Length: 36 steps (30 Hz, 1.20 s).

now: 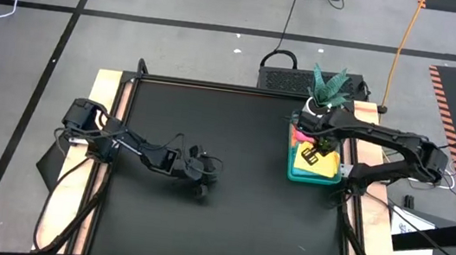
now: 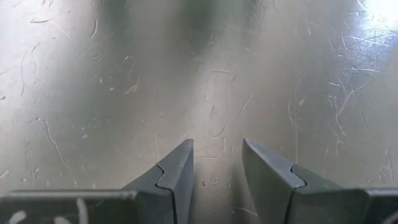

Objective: Fold microfiber towels
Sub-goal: Put the yellow microfiber cloth into the green bin

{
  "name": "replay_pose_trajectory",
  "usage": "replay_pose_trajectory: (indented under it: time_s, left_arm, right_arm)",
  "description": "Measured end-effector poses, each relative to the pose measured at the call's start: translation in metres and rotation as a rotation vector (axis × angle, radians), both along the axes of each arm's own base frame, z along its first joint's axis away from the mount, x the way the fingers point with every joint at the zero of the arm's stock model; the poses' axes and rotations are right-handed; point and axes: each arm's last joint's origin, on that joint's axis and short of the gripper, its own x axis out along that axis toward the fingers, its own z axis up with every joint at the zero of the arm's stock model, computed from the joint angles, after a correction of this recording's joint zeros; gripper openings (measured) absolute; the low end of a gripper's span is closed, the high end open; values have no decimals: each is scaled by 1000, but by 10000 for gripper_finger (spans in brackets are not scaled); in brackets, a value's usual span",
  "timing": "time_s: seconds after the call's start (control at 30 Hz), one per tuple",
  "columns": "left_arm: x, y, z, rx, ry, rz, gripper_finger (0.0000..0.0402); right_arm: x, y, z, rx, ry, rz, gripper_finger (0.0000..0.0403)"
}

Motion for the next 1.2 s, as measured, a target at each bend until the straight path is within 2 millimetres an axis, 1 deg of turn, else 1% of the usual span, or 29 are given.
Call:
replay_pose_trajectory:
  time_s: [0.23,0.33,0.4,0.5,0.57,0.63,0.77,0.87,1.03,1.1,1.2]
  left_arm:
    - [0,0,0,-6,0,4,140]
    - [0,0,0,-6,0,3,140]
    - [0,0,0,-6,0,3,140]
    - [0,0,0,-6,0,3,140]
    - [0,0,0,-5,0,1,140]
    - [0,0,0,-6,0,1,140]
    - [0,0,0,-7,-1,2,140]
    - [0,0,0,-8,-1,2,140]
    - [0,0,0,-8,-2,3,140]
    - [0,0,0,-9,-3,3,140]
    - [0,0,0,-9,-3,4,140]
  right_arm:
    - [26,3,-10,-53,-269,69,0]
    - [33,3,-22,-58,-379,81,0]
    - [34,4,-32,-43,-419,82,0]
    - [28,6,-46,-41,-384,82,0]
    - [24,6,-46,-58,-342,80,0]
    - [19,7,-41,-70,-305,75,0]
    - [12,11,-22,-72,-276,48,0]
    - [3,15,-9,-75,-277,-9,0]
    - [-17,23,0,-58,-217,-125,0]
    - [-21,25,-2,-56,-204,-154,0]
    - [-22,25,-15,-50,-191,-158,0]
